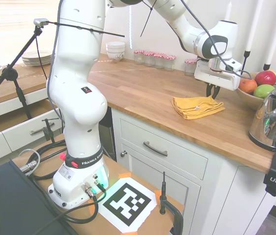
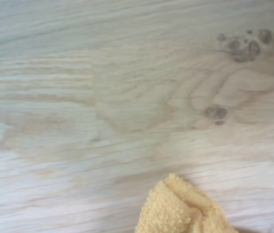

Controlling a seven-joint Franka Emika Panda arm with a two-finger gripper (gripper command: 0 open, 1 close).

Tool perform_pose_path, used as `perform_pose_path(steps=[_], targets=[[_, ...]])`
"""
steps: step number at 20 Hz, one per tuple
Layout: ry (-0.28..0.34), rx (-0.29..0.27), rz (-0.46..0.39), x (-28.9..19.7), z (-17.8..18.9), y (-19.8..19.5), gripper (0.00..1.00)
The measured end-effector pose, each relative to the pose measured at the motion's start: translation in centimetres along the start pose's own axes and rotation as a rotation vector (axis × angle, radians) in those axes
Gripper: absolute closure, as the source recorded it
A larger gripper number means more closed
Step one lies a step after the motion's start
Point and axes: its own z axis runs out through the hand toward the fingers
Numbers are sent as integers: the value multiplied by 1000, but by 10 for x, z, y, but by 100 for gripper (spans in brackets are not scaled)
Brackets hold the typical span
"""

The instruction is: Wipe the counter

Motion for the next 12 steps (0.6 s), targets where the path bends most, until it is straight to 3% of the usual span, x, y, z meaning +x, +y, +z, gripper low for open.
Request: perform_pose_path(steps=[6, 12], targets=[[17, -30, -33, -6, 0, -11, 100], [44, -51, -59, -42, 1, -52, 100]])
